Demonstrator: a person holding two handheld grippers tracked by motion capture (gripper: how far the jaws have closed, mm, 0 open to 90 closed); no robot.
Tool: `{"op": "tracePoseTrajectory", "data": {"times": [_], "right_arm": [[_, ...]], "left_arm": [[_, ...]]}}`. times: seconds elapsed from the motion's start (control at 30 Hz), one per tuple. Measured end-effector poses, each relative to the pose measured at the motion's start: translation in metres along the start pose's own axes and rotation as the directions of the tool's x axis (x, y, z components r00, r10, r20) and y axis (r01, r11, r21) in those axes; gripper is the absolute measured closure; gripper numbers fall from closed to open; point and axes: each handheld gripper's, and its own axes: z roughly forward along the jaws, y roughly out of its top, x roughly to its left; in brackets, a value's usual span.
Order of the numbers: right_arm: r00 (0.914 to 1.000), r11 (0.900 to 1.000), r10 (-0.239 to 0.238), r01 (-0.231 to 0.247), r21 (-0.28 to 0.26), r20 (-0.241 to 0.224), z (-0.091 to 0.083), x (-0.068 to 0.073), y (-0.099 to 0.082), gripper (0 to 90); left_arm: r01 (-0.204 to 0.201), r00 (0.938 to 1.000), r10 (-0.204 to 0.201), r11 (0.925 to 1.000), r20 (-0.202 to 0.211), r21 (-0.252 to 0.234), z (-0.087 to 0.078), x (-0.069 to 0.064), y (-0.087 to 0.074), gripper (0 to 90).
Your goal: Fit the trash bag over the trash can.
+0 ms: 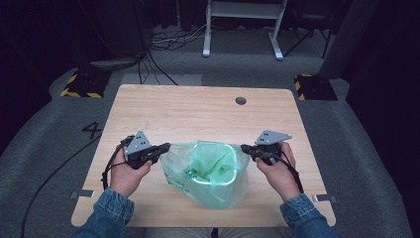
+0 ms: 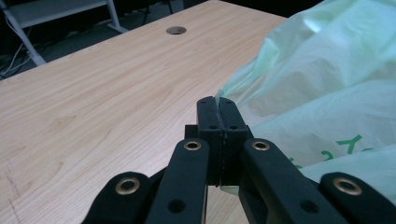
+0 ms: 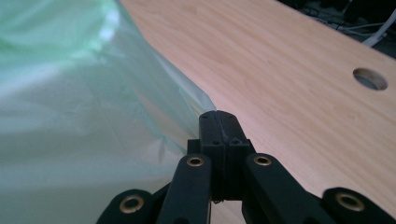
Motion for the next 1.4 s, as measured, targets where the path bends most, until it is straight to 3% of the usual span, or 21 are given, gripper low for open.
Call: {"op": "tracePoseTrajectory", "data": {"times": [0.27,0.37,0.4,0.43,0.5,0.57,0.63,0.8,0.93,1.07,1.17,1.2,1.27,1.3,1.4], "right_arm": [[0.9997,0.9970,0.008,-0.006,0.077,-0.023,0.011,0.004,-0.023,90.0],[0.9993,0.9963,0.008,-0.005,0.086,-0.036,0.011,0.007,-0.028,90.0],[0.9993,0.9966,0.009,-0.006,0.082,-0.037,0.010,0.007,-0.028,87.4],[0.9993,0.9980,0.016,-0.014,0.062,-0.033,0.007,0.007,-0.027,77.2],[0.9998,0.9996,0.017,-0.017,0.021,-0.005,-0.001,0.006,-0.026,60.6],[0.9998,0.9998,0.017,-0.017,-0.004,0.008,-0.009,0.004,-0.024,51.1],[0.9995,0.9998,0.017,-0.016,-0.015,0.028,-0.018,0.004,-0.023,47.7],[0.9999,0.9989,0.016,-0.016,-0.045,0.001,-0.042,0.015,-0.023,42.8],[0.9985,0.9988,-0.008,0.005,-0.048,-0.055,-0.054,0.030,-0.023,40.6],[0.9924,0.9978,-0.031,0.024,-0.061,-0.119,-0.060,0.045,-0.020,39.0],[0.9853,0.9975,-0.058,0.050,-0.050,-0.161,-0.056,0.053,-0.019,40.1],[0.9843,0.9976,-0.060,0.053,-0.044,-0.166,-0.053,0.054,-0.020,41.7],[0.9820,0.9986,-0.049,0.045,-0.028,-0.182,-0.045,0.055,-0.021,47.4],[0.9811,0.9989,-0.043,0.039,-0.026,-0.189,-0.041,0.055,-0.023,58.2],[0.9758,0.9994,-0.034,0.033,-0.009,-0.216,-0.033,0.053,-0.026,77.4]], "left_arm": [[-0.011,0.9999,0.011,0.9991,0.009,0.041,0.006,-0.003,-0.004,90.0],[0.026,0.9996,-0.026,0.9993,0.006,0.028,0.004,-0.002,-0.009,86.6],[0.038,0.9993,-0.038,0.9991,-0.004,0.017,0.001,-0.002,-0.011,82.4],[0.037,0.9991,-0.037,0.9993,-0.019,0.001,-0.003,-0.002,-0.010,74.0],[0.056,0.9983,-0.056,0.9977,-0.013,-0.040,-0.011,-0.004,-0.009,67.5],[0.065,0.9977,-0.066,0.9945,-0.013,-0.082,-0.023,-0.007,-0.006,58.5],[0.045,0.9987,-0.047,0.9942,-0.021,-0.098,-0.032,-0.012,-0.004,52.4],[0.041,0.9977,-0.034,0.9912,0.059,-0.126,-0.050,-0.033,-0.006,45.3],[0.022,0.9939,-0.010,0.9939,0.110,-0.108,-0.053,-0.049,-0.010,42.5],[0.020,0.9801,-0.004,0.9966,0.198,-0.080,-0.048,-0.065,-0.016,40.8],[-0.019,0.9739,0.021,0.9998,0.226,-0.010,-0.035,-0.069,-0.023,55.0],[-0.031,0.9722,0.027,0.9994,0.233,0.013,-0.028,-0.070,-0.026,56.0],[-0.056,0.9673,0.047,0.9980,0.249,0.031,-0.019,-0.071,-0.029,64.1],[-0.057,0.9645,0.047,0.9978,0.260,0.033,-0.017,-0.071,-0.029,72.1],[-0.071,0.9600,0.058,0.9967,0.274,0.039,-0.011,-0.071,-0.029,87.6]]}}
